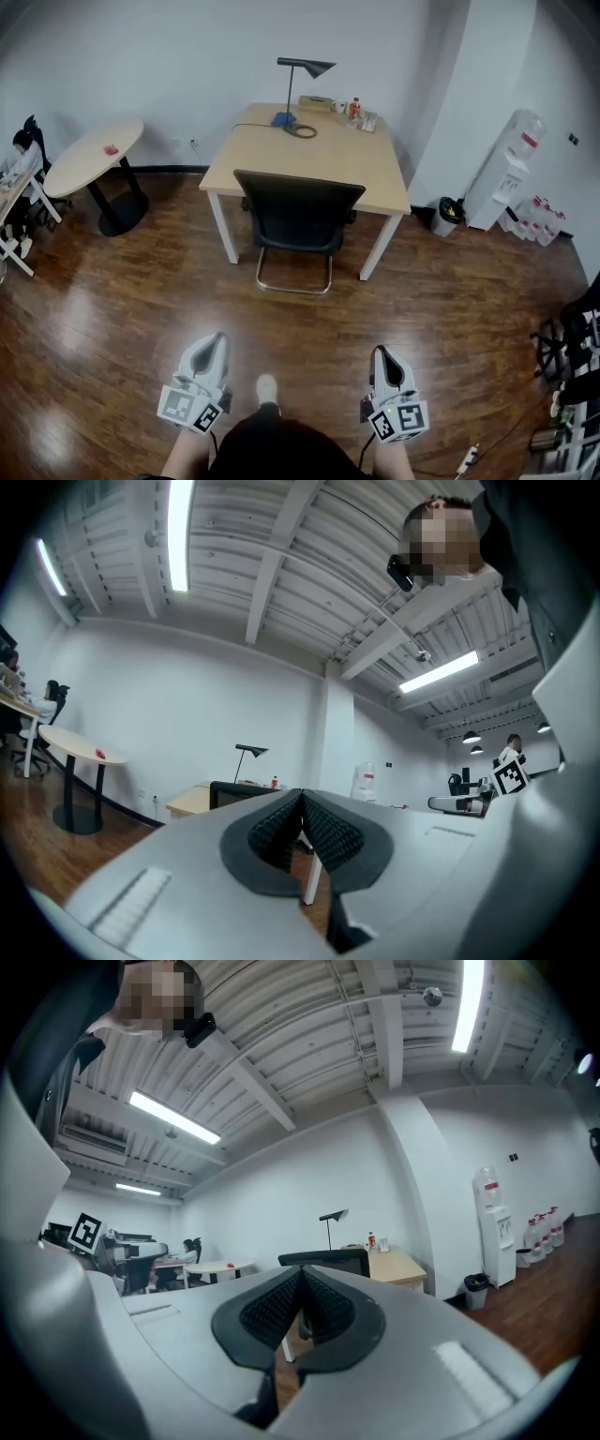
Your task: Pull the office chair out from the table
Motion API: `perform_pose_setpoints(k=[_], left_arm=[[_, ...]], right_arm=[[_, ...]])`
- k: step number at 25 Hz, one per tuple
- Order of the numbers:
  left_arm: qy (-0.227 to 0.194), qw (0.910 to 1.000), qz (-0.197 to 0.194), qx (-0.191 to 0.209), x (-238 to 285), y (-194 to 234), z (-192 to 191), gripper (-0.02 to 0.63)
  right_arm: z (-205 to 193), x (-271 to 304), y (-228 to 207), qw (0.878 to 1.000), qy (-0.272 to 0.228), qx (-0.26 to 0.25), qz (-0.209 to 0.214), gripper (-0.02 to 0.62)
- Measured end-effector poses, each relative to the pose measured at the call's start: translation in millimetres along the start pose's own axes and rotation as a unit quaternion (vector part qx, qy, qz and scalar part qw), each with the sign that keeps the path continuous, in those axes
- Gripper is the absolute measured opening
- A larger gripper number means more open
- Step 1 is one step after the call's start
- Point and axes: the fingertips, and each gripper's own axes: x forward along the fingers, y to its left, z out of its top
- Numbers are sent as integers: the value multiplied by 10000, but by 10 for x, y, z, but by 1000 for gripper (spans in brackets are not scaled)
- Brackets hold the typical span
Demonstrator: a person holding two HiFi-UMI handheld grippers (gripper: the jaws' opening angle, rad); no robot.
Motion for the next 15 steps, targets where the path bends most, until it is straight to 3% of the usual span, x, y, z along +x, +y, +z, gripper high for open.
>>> perform_pose_setpoints(k=[7, 15], left_arm=[[-118, 9998, -181, 8, 639, 443, 124, 3], [-59, 9998, -188, 41, 1070, 1039, 146, 3]], right_arm=[[215, 747, 59, 9996, -174, -204, 81, 14], [119, 1478, 55, 9997, -17, -255, 0, 14]])
